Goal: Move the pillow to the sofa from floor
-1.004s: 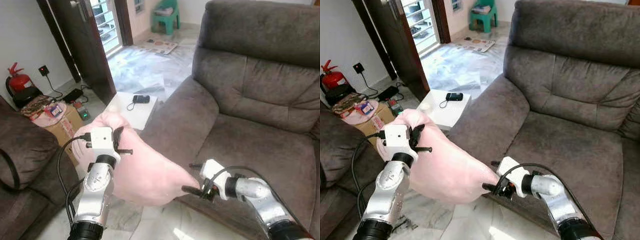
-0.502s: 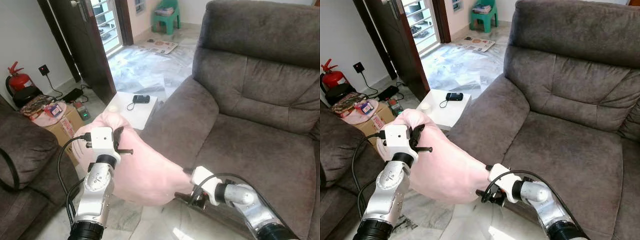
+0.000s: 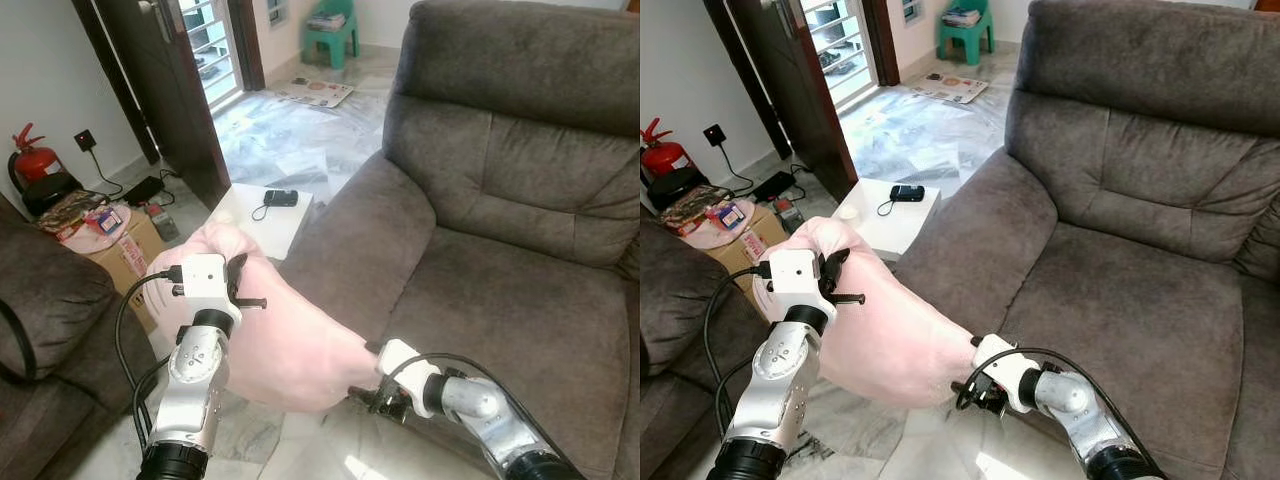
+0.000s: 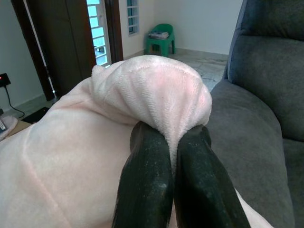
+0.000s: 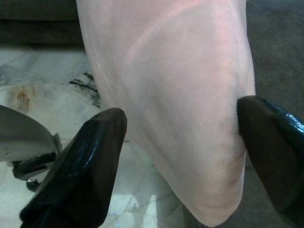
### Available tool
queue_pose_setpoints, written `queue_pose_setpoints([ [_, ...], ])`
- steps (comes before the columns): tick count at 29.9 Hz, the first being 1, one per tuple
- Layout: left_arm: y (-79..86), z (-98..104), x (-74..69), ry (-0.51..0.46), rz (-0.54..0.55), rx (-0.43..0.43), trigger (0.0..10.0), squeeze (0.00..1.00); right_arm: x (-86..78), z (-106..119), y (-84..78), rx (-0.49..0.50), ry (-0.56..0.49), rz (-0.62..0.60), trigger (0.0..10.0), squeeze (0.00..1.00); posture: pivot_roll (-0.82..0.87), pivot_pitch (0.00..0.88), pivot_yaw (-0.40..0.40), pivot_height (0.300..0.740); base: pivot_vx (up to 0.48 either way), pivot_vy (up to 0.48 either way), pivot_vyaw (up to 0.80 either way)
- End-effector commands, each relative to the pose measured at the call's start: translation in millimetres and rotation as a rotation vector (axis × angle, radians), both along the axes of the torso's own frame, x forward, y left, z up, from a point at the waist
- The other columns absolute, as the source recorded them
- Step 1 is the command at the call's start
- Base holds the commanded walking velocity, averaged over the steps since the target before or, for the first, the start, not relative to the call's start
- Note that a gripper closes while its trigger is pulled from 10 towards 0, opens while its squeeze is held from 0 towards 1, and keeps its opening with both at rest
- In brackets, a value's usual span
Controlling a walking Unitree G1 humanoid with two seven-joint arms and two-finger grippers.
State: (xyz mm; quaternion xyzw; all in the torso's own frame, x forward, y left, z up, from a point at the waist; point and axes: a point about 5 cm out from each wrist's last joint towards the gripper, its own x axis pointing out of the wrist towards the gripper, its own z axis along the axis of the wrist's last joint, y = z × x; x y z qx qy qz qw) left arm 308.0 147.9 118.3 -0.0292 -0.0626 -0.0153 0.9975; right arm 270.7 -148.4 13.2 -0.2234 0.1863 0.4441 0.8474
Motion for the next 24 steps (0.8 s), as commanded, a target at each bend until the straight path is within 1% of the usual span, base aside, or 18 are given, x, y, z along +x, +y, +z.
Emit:
queue_pose_setpoints([
  [1,0.3,27.2,5.2,-0.122,0.009,-0.005,10.0,0.00,1.7,0.3,3.4,-0.006,0.000,0.013,0.0,0.00,-0.04,0.037,0.080,0.740,0.000,0.000,0.00],
  [13,0.6,28.5,6.3,-0.126,0.011,-0.010,10.0,0.00,-1.0,-9.8,2.9,-0.041,0.022,0.004,0.0,0.00,-0.04,0.038,0.080,0.740,0.000,0.000,0.00],
  [24,1.0,28.6,6.2,-0.126,0.013,-0.009,10.0,0.00,-1.0,-13.0,0.8,-0.079,0.009,-0.009,0.0,0.00,-0.04,0.038,0.080,0.740,0.000,0.000,0.00],
])
